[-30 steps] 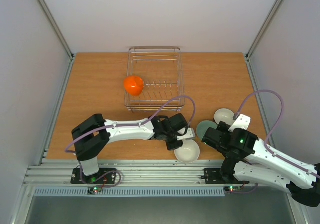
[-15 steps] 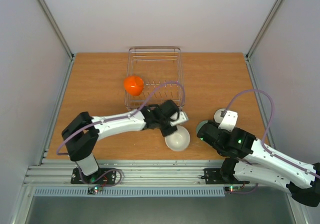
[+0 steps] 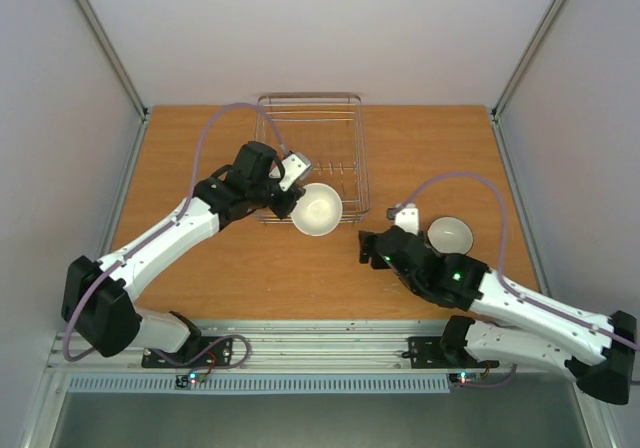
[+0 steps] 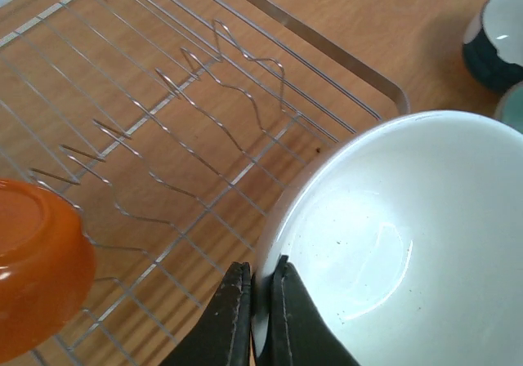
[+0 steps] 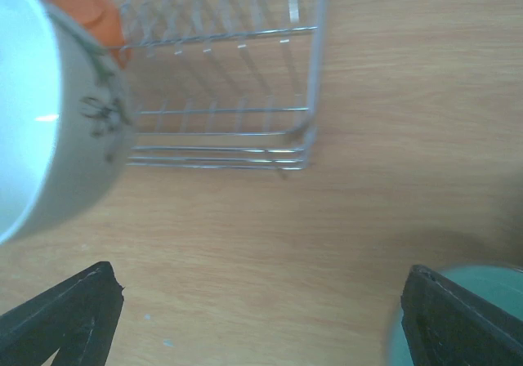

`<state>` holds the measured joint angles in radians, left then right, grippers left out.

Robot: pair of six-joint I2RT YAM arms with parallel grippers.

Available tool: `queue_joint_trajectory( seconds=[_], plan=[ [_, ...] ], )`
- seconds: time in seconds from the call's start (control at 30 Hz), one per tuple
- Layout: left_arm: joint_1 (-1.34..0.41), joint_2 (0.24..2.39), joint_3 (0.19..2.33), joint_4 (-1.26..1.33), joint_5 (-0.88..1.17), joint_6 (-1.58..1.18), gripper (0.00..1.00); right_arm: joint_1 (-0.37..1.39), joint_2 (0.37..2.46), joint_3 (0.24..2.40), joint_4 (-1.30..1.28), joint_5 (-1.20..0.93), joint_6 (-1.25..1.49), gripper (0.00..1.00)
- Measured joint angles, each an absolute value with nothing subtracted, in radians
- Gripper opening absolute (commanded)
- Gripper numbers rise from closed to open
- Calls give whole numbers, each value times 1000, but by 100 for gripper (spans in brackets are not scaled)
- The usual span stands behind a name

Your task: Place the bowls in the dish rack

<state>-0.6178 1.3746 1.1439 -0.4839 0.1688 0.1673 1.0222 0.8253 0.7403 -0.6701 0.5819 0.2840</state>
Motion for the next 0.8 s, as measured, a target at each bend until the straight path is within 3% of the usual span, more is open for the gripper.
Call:
queue_joint_trajectory(
  seconds=[0.17, 0.4, 0.8],
  plan=[
    [-569, 1397, 1144, -523, 334, 141, 0, 991, 947, 746, -484, 451, 200, 95],
    [-491, 1405, 1144, -551, 536, 110, 0, 676, 920, 659, -221, 106, 222, 94],
    [-401, 1473, 1124, -506, 747, 58, 0, 616, 985, 572, 142, -243, 316, 94]
  ],
)
